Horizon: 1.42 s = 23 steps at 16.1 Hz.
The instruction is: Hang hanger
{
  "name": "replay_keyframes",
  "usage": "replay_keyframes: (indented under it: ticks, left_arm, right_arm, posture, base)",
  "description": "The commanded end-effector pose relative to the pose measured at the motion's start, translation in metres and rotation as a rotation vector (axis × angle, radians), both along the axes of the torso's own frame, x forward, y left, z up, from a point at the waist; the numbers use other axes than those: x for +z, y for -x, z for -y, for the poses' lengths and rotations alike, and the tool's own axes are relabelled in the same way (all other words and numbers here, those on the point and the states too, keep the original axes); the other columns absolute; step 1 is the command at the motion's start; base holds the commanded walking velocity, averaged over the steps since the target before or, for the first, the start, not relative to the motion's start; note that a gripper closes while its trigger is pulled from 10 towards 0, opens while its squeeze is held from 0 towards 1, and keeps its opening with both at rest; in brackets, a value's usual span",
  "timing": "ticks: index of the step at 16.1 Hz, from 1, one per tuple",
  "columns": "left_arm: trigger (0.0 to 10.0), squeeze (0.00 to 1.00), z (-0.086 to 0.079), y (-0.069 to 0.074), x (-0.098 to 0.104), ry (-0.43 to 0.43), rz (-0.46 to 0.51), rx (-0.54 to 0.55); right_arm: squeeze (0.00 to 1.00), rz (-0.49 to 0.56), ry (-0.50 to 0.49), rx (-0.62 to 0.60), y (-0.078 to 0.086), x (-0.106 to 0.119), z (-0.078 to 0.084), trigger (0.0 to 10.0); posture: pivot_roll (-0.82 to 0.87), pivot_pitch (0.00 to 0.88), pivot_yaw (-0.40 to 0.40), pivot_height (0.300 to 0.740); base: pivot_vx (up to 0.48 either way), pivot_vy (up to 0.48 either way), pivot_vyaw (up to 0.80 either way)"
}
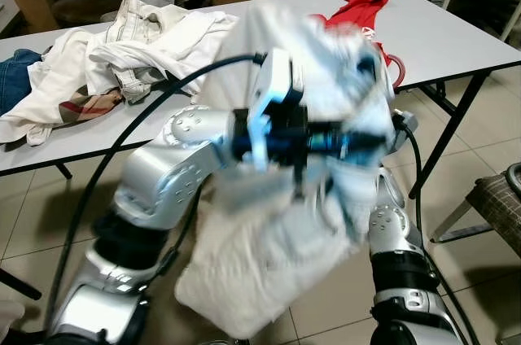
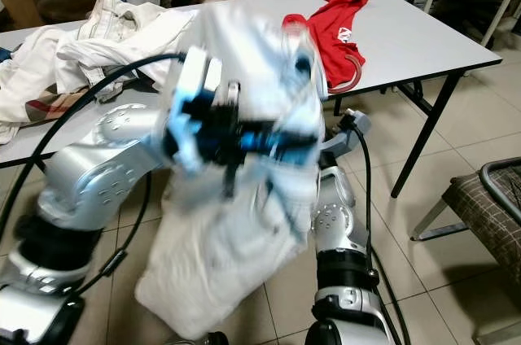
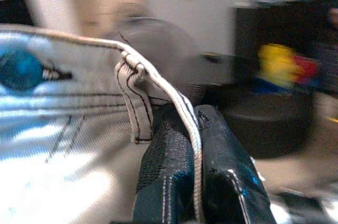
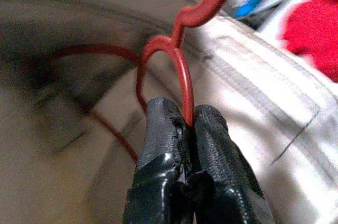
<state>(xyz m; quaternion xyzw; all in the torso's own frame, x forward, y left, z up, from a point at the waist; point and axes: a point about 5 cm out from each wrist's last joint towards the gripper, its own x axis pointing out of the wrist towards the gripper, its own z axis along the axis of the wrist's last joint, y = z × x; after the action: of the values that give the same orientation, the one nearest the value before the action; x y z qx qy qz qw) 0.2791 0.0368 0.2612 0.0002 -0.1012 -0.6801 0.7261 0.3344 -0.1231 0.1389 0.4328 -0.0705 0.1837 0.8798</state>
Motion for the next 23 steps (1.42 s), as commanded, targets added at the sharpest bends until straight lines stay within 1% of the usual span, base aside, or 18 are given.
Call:
replay_keyframes:
  ticks: [1, 3, 4, 5, 7, 8, 9, 10, 11, 12, 13, 14, 15, 19, 20, 21, 22, 23]
  left_arm:
    - [0.0, 0.00, 0.001, -0.004, 0.009, 0.038, 0.033, 0.050]
    - [0.0, 0.00, -0.001, -0.009, 0.027, 0.159, 0.012, 0.091]
    - [0.0, 0.00, -0.004, -0.011, 0.042, 0.249, 0.000, 0.106]
    - [0.0, 0.00, -0.006, -0.012, 0.046, 0.278, -0.003, 0.117]
    - [0.0, 0.00, -0.019, -0.024, 0.065, 0.391, 0.018, 0.210]
    - [0.0, 0.00, -0.022, -0.028, 0.068, 0.400, 0.029, 0.240]
    - [0.0, 0.00, -0.038, -0.041, 0.070, 0.397, 0.052, 0.352]
    - [0.0, 0.00, -0.038, -0.041, 0.070, 0.397, 0.052, 0.352]
    - [0.0, 0.00, -0.053, -0.054, 0.067, 0.351, 0.063, 0.474]
    - [0.0, 0.00, -0.063, -0.064, 0.058, 0.269, 0.089, 0.577]
    - [0.0, 0.00, -0.073, -0.075, 0.044, 0.140, 0.107, 0.686]
    - [0.0, 0.00, -0.080, -0.080, 0.035, 0.069, 0.119, 0.745]
    - [0.0, 0.00, -0.108, -0.093, 0.009, -0.022, 0.035, 0.926]
    - [0.0, 0.00, -0.150, -0.104, -0.027, -0.201, 0.010, 1.145]
    - [0.0, 0.00, -0.168, -0.104, -0.052, -0.318, -0.015, 1.207]
    - [0.0, 0.00, -0.175, -0.102, -0.066, -0.372, -0.032, 1.222]
    - [0.0, 0.00, -0.189, -0.095, -0.092, -0.472, -0.071, 1.251]
    - [0.0, 0.00, -0.194, -0.091, -0.105, -0.523, -0.085, 1.258]
  right_arm:
    - [0.00, 0.069, 0.028, 0.067, 0.001, 0.012, -0.011, 10.0]
    - [0.00, -0.053, 0.280, 0.115, 0.004, -0.020, -0.020, 10.0]
    - [0.00, -0.167, 0.406, 0.126, 0.009, -0.047, -0.019, 10.0]
    - [0.00, -0.184, 0.434, 0.132, 0.012, -0.053, -0.018, 10.0]
    - [0.00, -0.229, 0.498, 0.149, 0.022, -0.066, -0.009, 10.0]
    - [0.00, -0.238, 0.507, 0.148, 0.023, -0.068, -0.005, 10.0]
    - [0.00, -0.280, 0.547, 0.138, 0.029, -0.075, 0.009, 10.0]
    - [0.00, -0.280, 0.547, 0.138, 0.029, -0.075, 0.009, 10.0]
    - [0.00, -0.288, 0.582, 0.184, 0.040, -0.076, 0.017, 10.0]
    - [0.00, -0.278, 0.586, 0.223, 0.048, -0.072, 0.017, 10.0]
    - [0.00, -0.264, 0.586, 0.270, 0.058, -0.066, 0.016, 10.0]
    - [0.00, -0.252, 0.588, 0.294, 0.064, -0.061, 0.015, 10.0]
    - [0.00, -0.225, 0.582, 0.325, 0.076, -0.048, 0.019, 10.0]
    - [0.00, -0.164, 0.578, 0.414, 0.094, -0.025, 0.019, 10.0]
    - [0.00, -0.136, 0.593, 0.464, 0.103, -0.014, 0.017, 10.0]
    - [0.00, -0.127, 0.605, 0.470, 0.105, -0.010, 0.017, 10.0]
    - [0.00, -0.113, 0.629, 0.433, 0.103, 0.002, 0.022, 10.0]
    - [0.00, -0.106, 0.631, 0.420, 0.101, 0.008, 0.025, 10.0]
  posture:
    - [-0.08, 0.000, 0.105, 0.740]
    - [-0.08, 0.000, 0.104, 0.740]
    - [-0.08, 0.000, 0.103, 0.740]
    - [-0.08, 0.000, 0.102, 0.740]
    - [-0.08, 0.000, 0.101, 0.740]
    - [-0.08, 0.000, 0.101, 0.740]
    - [-0.09, 0.000, 0.101, 0.740]
    - [-0.09, 0.000, 0.101, 0.740]
    - [-0.09, 0.000, 0.102, 0.740]
    - [-0.09, 0.000, 0.104, 0.740]
    - [-0.09, 0.000, 0.104, 0.740]
    - [-0.10, 0.000, 0.109, 0.740]
    - [-0.10, 0.000, 0.109, 0.740]
    - [-0.10, 0.000, 0.108, 0.740]
    - [-0.11, 0.000, 0.106, 0.740]
    - [-0.11, 0.000, 0.106, 0.740]
    - [-0.12, 0.000, 0.106, 0.740]
    - [-0.12, 0.000, 0.104, 0.740]
  base:
    - [0.000, 0.000, 0.00]
    - [0.000, 0.000, 0.00]
    - [0.000, 0.000, 0.00]
    - [0.000, 0.000, 0.00]
    - [0.000, 0.000, 0.00]
    - [0.000, 0.000, 0.00]
    - [0.000, 0.000, 0.00]
    - [0.000, 0.000, 0.00]
    - [0.000, 0.000, 0.00]
    - [0.000, 0.000, 0.00]
    - [0.000, 0.000, 0.00]
    - [0.000, 0.000, 0.00]
    - [0.000, 0.000, 0.00]
    - [0.000, 0.000, 0.00]
    - [0.000, 0.000, 0.00]
    - [0.000, 0.000, 0.00]
    - [0.000, 0.000, 0.00]
    - [0.000, 0.000, 0.00]
